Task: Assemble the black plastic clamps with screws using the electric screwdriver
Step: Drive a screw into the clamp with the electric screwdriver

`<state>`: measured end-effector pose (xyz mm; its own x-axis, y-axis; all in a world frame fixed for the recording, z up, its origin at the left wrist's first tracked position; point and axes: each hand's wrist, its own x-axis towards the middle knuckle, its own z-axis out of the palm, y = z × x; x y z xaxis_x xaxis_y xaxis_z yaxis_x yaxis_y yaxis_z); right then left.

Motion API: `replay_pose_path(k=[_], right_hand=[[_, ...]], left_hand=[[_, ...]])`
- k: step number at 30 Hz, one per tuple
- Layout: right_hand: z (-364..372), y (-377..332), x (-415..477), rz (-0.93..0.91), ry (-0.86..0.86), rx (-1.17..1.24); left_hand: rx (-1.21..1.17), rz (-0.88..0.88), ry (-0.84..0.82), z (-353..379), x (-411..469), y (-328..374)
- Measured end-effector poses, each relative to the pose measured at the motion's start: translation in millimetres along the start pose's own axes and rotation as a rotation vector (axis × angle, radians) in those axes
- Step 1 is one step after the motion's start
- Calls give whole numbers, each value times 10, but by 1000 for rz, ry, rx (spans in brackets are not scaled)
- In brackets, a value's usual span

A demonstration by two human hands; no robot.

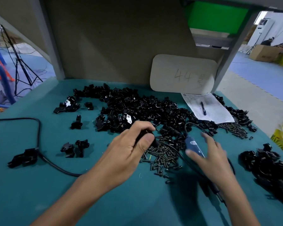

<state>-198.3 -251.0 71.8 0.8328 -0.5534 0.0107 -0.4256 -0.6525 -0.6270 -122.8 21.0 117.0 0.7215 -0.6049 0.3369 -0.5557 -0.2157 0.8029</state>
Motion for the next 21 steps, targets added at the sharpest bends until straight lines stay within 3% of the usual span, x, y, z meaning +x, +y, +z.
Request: replay_pose_path(k=[3, 6, 11, 21], right_hand=[[14, -596, -370, -185, -213, 835], [100, -932, -568, -232, -342, 1133], [107, -1010, -609, -182, -376, 1314], [90, -996, -604, -221, -415, 1380]], left_hand=[[122, 21, 4, 27, 38, 83], [154, 31, -17, 63, 64, 140], [109, -29, -90, 38, 24, 137], [0, 14, 16, -28, 38, 197]])
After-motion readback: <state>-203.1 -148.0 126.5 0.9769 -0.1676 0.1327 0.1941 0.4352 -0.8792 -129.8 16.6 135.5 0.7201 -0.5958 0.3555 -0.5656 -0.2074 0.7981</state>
